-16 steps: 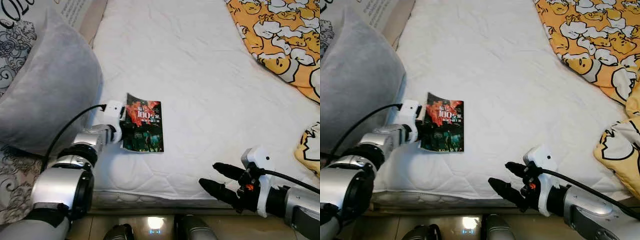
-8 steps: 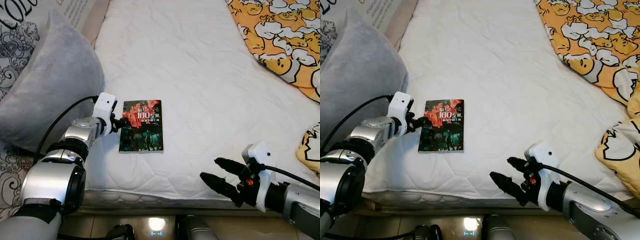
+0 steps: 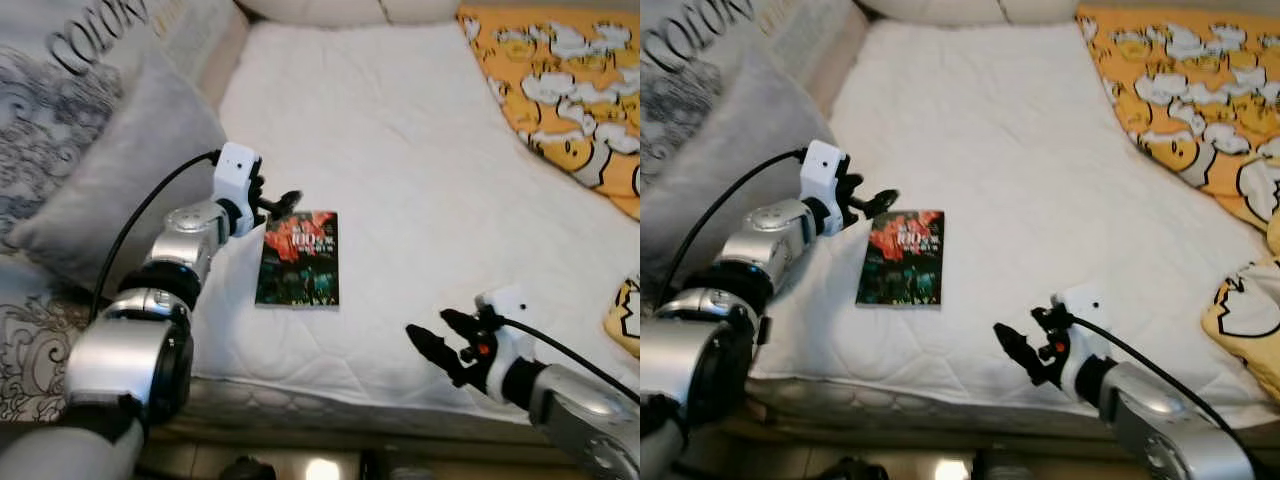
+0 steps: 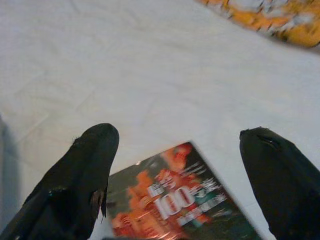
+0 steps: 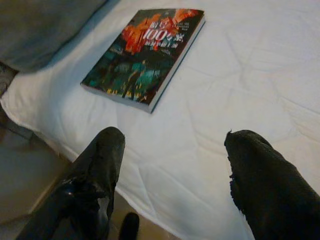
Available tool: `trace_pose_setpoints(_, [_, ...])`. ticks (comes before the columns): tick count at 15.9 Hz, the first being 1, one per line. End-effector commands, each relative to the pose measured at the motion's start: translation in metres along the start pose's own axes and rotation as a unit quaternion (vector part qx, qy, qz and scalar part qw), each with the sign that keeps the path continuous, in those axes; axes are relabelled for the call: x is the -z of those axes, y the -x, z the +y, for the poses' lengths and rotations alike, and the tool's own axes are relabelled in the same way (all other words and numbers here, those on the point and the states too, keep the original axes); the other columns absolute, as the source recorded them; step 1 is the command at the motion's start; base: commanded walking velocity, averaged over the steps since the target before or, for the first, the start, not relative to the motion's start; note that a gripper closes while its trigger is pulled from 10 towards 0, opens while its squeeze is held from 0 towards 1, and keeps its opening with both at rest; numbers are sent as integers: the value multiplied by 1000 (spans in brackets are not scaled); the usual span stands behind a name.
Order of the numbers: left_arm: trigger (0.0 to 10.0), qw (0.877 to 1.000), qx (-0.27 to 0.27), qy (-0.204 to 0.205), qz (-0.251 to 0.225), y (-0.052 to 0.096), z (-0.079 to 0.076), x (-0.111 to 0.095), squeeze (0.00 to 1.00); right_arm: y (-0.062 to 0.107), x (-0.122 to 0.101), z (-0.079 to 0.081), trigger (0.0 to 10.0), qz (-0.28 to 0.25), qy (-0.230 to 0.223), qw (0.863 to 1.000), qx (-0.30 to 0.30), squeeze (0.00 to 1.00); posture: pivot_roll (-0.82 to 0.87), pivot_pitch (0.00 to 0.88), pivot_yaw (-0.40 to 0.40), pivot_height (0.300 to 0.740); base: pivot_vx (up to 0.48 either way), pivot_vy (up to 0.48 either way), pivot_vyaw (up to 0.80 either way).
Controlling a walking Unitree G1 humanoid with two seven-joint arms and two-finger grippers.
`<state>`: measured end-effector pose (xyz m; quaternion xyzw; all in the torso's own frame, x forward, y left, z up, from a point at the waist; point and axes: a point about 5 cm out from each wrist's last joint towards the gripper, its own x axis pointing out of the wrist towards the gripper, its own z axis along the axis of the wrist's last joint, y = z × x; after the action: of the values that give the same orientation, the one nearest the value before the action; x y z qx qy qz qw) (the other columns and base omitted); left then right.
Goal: Clean up the room
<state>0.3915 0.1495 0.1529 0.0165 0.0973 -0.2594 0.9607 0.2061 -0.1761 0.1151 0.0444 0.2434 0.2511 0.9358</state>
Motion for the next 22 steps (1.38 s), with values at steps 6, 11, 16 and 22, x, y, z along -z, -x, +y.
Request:
trace_pose_setpoints(6, [10000,997,-35,-11,-67,47,-44,25,1000,-23,-1,-9,10000,-31,-33,998,48,0,-125,0,13,740,0,0,0])
trace_pose_setpoints(11, [10000,983,-179,-26,-8,110,-39,59,1000,-42,12,-11,10000,-36,47,988,144,0,-96,0,-7,740,0,-105,0])
trace_pose_setpoints(16, [10000,977,-211,-31,16,128,-39,65,1000,-50,19,-7,10000,-42,-1,985,167,0,-68,0,-16,740,0,-336,0])
trace_pose_setpoints(22, [10000,974,-222,-38,29,132,-34,65,1000,-53,13,-10,10000,-70,56,979,185,0,-76,0,-15,740,0,-351,0])
